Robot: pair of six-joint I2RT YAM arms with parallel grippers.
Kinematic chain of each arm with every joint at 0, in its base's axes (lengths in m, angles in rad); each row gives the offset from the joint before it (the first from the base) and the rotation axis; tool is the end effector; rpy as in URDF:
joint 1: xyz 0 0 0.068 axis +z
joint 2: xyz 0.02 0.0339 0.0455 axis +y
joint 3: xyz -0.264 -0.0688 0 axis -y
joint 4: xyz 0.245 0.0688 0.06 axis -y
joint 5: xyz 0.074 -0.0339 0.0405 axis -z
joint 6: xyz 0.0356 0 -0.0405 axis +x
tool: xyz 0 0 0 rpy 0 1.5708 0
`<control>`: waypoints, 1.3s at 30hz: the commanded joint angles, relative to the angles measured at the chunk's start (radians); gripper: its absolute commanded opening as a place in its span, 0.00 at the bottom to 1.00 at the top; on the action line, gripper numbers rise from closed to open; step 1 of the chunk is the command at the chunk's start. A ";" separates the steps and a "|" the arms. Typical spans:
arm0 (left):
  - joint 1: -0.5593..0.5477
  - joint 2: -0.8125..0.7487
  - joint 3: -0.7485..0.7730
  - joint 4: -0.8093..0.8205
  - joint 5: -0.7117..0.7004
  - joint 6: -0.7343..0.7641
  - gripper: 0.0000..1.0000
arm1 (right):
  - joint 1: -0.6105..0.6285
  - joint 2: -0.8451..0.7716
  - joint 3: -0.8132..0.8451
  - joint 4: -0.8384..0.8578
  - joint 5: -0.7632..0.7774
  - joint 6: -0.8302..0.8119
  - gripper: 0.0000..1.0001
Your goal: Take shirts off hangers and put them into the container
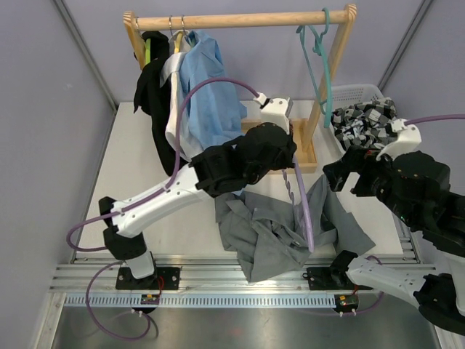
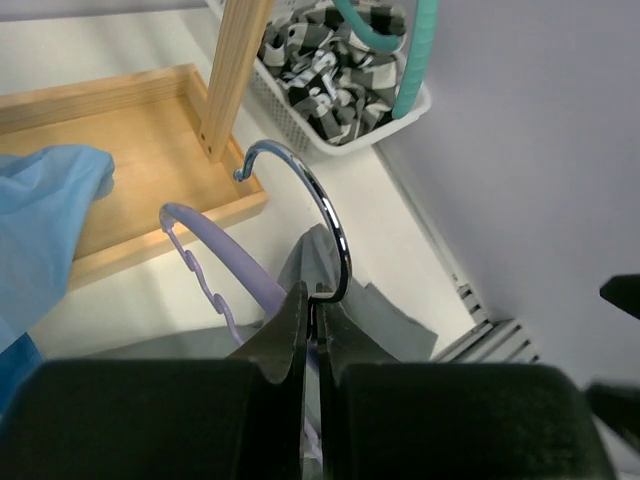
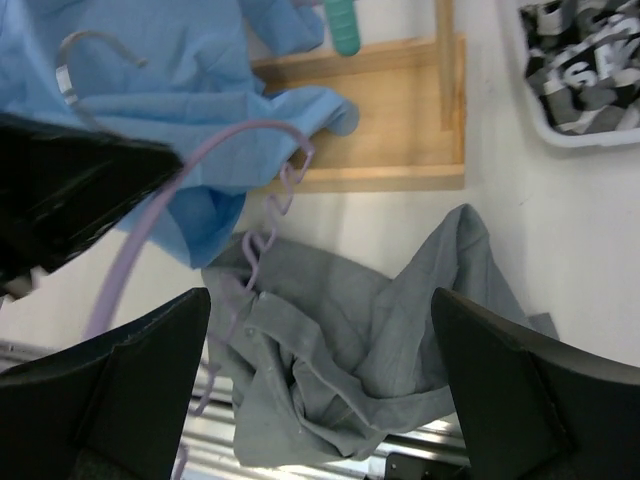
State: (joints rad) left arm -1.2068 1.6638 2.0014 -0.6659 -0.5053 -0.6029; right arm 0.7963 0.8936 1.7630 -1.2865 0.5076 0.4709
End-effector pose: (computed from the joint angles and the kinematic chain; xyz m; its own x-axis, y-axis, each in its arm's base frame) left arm 0.1426 -0.3259 0.4802 -0.4657 -0.1713 -0.8682 0.4741 0.7802 -0.4082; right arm 0.0564 0.0329 0.5025 -0.3949 0.1634 -0.9041 -0.1512 0.9591 0.2393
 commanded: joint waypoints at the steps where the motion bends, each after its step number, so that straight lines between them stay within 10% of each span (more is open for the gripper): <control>1: 0.004 0.086 0.143 -0.003 -0.056 0.067 0.00 | 0.000 0.050 0.006 0.009 -0.177 -0.035 0.99; 23: 0.041 0.240 0.316 -0.139 -0.134 0.094 0.00 | 0.000 0.122 -0.065 0.027 -0.356 -0.043 0.79; 28: 0.043 0.251 0.335 -0.143 -0.085 0.084 0.00 | 0.000 0.136 -0.105 0.055 -0.385 -0.038 0.66; 34: 0.041 0.252 0.320 -0.159 -0.039 0.075 0.00 | 0.000 0.130 -0.099 0.047 -0.345 -0.037 0.26; 39: 0.041 0.241 0.281 -0.166 0.002 0.074 0.00 | -0.002 0.122 -0.099 0.038 -0.328 -0.035 0.23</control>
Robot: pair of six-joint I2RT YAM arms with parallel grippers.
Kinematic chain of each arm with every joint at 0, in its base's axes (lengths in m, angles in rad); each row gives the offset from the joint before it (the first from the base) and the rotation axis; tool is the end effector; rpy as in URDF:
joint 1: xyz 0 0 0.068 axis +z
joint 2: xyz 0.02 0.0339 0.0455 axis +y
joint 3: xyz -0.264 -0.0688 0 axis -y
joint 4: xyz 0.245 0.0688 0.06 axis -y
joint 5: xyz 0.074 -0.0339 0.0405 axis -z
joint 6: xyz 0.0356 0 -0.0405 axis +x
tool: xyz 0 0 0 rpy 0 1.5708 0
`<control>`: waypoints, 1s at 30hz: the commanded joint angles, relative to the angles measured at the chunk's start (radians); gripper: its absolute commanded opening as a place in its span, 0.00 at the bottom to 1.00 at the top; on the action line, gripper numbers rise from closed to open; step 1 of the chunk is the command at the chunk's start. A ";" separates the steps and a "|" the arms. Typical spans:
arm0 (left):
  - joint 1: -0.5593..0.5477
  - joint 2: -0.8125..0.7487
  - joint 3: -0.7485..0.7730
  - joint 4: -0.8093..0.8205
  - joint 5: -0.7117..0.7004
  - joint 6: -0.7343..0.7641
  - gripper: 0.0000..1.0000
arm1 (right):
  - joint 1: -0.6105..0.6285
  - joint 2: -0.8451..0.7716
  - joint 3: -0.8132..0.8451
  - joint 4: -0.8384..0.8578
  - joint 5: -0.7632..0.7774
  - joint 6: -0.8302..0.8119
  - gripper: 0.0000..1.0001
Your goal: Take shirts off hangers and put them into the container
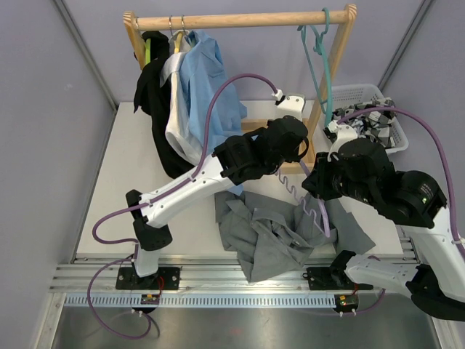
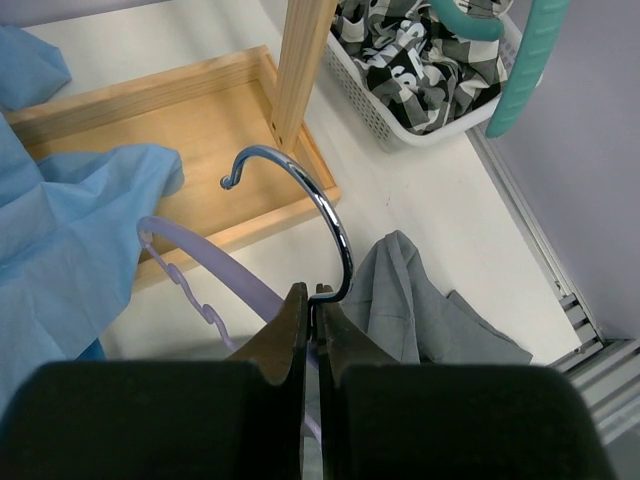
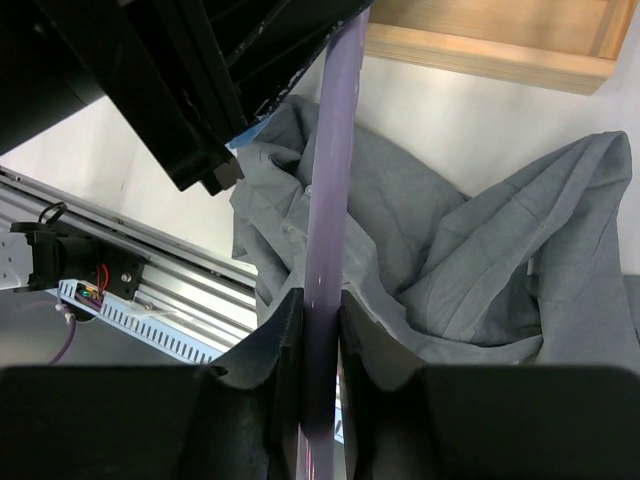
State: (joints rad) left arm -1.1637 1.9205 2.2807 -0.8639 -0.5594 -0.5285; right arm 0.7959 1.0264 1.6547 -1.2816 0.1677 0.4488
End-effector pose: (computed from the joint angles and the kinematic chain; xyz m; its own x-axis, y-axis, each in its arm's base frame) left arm 0.1796 -0.3688 0.4537 -0.4647 -0.0017 -0.8855 0.4168 0.8819 -0.2204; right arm 0.0972 0.0908 0.4656 -0.6486 -0.0509 -0.7595 -0.3666 0.8953 0.2531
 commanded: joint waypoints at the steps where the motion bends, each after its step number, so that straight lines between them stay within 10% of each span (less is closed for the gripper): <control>1: -0.001 -0.015 0.000 0.029 0.065 -0.002 0.00 | 0.002 -0.014 0.007 0.033 0.015 -0.013 0.22; 5: -0.002 -0.043 -0.039 0.054 0.107 0.005 0.01 | 0.000 -0.015 -0.006 0.042 0.015 -0.015 0.12; 10: -0.001 -0.153 -0.203 0.190 0.124 0.028 0.60 | 0.000 -0.025 -0.010 0.048 0.023 -0.018 0.00; 14: -0.001 -0.248 -0.268 0.227 0.079 0.050 0.83 | 0.000 -0.037 -0.019 0.053 0.035 -0.019 0.00; 23: -0.013 -0.478 -0.332 0.241 -0.099 0.107 0.99 | 0.000 -0.052 -0.027 0.074 0.062 -0.024 0.00; 30: -0.056 -0.800 -0.695 0.368 -0.142 0.082 0.99 | 0.000 -0.037 0.014 0.183 0.113 -0.059 0.00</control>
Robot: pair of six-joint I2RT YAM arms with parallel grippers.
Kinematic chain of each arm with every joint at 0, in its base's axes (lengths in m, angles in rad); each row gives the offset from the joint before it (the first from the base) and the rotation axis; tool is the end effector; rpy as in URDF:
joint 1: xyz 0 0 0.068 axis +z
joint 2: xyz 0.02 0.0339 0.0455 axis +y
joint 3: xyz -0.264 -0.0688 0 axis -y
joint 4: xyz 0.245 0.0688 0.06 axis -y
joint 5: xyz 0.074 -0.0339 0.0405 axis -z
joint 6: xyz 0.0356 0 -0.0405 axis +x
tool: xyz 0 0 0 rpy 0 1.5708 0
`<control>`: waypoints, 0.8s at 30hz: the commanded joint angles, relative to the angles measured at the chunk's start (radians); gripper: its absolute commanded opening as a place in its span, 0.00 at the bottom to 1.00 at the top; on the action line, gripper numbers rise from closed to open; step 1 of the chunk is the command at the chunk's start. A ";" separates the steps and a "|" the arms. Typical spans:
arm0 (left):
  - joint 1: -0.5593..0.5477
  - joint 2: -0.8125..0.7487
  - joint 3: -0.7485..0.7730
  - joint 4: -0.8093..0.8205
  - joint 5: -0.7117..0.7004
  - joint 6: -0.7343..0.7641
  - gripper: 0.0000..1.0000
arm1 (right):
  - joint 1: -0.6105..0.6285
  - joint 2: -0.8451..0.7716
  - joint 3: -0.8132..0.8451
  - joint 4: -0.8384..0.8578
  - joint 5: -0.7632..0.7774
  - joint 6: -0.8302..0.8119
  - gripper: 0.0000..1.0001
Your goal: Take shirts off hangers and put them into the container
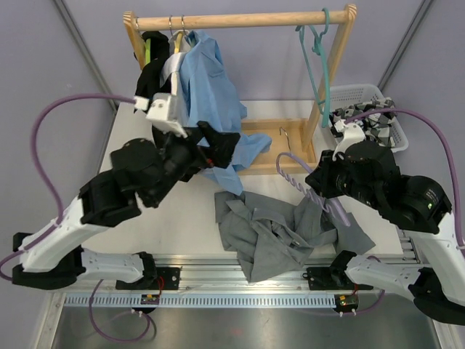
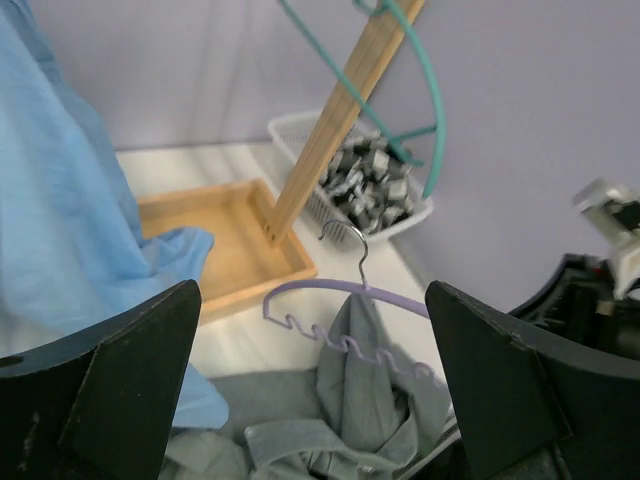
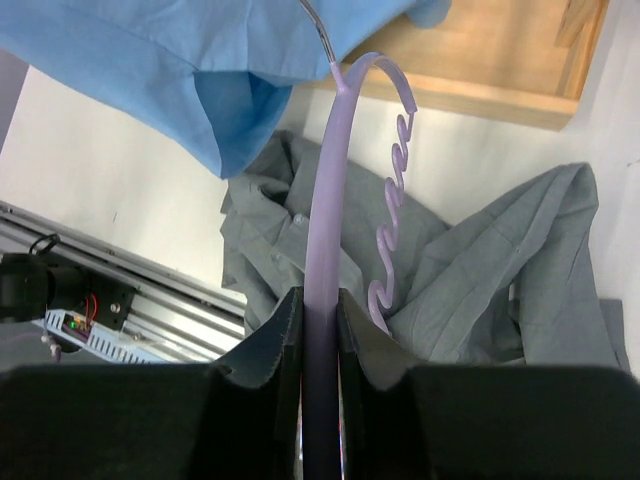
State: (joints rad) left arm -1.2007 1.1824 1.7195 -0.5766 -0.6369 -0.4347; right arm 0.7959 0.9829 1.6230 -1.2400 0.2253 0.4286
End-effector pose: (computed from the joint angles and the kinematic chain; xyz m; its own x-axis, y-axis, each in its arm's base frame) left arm 0.0929 -0.1810 0.5307 -0.2381 -0.3224 -0.9162 0.4788 0.7817 -0.3995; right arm 0.0924 0.0830 0.4663 -0.5951 -0.0287 -0.8031 -0.3519 0.9077 0.2283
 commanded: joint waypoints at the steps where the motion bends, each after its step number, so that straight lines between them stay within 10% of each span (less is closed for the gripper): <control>1: -0.023 -0.111 -0.170 0.083 -0.063 -0.038 0.99 | 0.000 0.017 0.055 0.155 0.066 -0.054 0.00; 24: -0.045 -0.385 -0.580 -0.046 -0.058 -0.269 0.99 | 0.000 0.353 0.394 0.596 0.462 -0.309 0.00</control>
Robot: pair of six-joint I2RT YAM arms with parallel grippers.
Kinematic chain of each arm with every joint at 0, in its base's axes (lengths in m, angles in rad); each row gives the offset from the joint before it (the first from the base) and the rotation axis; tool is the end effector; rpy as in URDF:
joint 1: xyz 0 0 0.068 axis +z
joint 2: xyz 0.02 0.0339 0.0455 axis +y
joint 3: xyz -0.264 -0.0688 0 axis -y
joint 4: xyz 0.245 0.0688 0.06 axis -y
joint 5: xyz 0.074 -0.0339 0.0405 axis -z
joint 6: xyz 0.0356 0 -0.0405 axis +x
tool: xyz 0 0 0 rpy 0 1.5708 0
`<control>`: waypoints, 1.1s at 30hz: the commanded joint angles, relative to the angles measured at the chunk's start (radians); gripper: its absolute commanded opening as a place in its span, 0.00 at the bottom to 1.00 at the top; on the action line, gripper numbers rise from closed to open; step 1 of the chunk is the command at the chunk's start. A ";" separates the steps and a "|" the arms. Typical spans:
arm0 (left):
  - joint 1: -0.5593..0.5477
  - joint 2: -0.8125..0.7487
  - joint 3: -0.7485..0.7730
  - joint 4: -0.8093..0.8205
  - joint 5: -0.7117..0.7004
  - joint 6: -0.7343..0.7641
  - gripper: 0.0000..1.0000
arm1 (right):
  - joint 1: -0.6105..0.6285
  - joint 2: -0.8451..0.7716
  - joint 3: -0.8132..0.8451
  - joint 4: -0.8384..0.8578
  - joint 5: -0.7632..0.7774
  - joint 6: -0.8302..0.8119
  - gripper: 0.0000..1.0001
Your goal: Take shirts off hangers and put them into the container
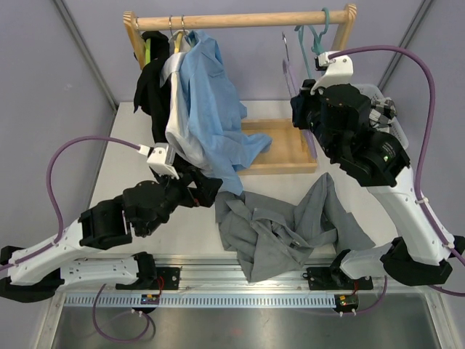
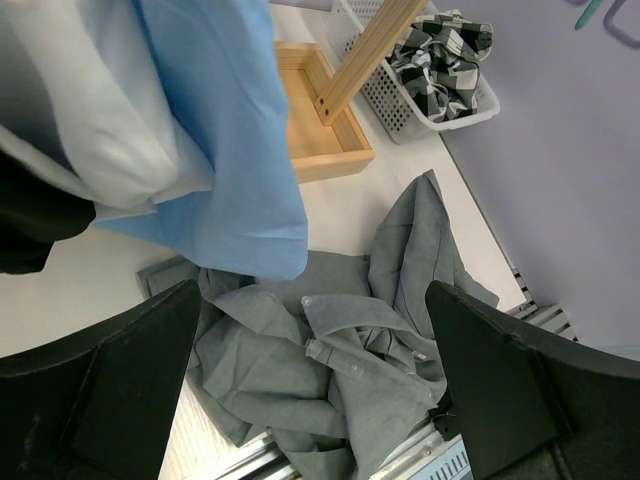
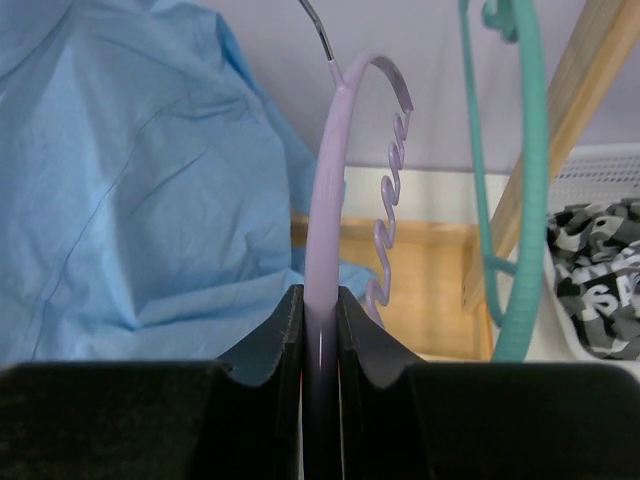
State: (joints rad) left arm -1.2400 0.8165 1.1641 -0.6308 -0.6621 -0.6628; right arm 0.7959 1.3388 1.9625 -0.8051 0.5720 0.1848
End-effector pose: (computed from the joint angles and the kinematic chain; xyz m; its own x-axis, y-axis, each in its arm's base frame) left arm 0.0685 -0.1321 0.4172 -0.4126 -0.2928 -0.8626 0.3810 0.8046 -0.4554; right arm 0.1714 0.1475 0.5435 -0.1660 0.0513 -0.9848 -0.2012 0.9759 0.0847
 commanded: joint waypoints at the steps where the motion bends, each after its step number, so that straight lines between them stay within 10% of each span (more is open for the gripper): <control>1: -0.006 -0.025 -0.029 0.005 -0.034 -0.050 0.99 | 0.000 0.000 0.055 0.178 0.127 -0.085 0.00; 30: -0.007 -0.080 -0.083 -0.056 -0.051 -0.132 0.99 | -0.199 0.108 0.033 0.336 -0.047 0.120 0.00; 33: -0.007 -0.083 -0.084 -0.058 -0.051 -0.136 0.99 | -0.201 0.086 0.023 0.319 -0.073 0.140 0.14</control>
State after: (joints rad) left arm -1.2419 0.7368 1.0859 -0.7170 -0.6743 -0.7731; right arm 0.6029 1.4689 1.9881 -0.5415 0.5503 0.2810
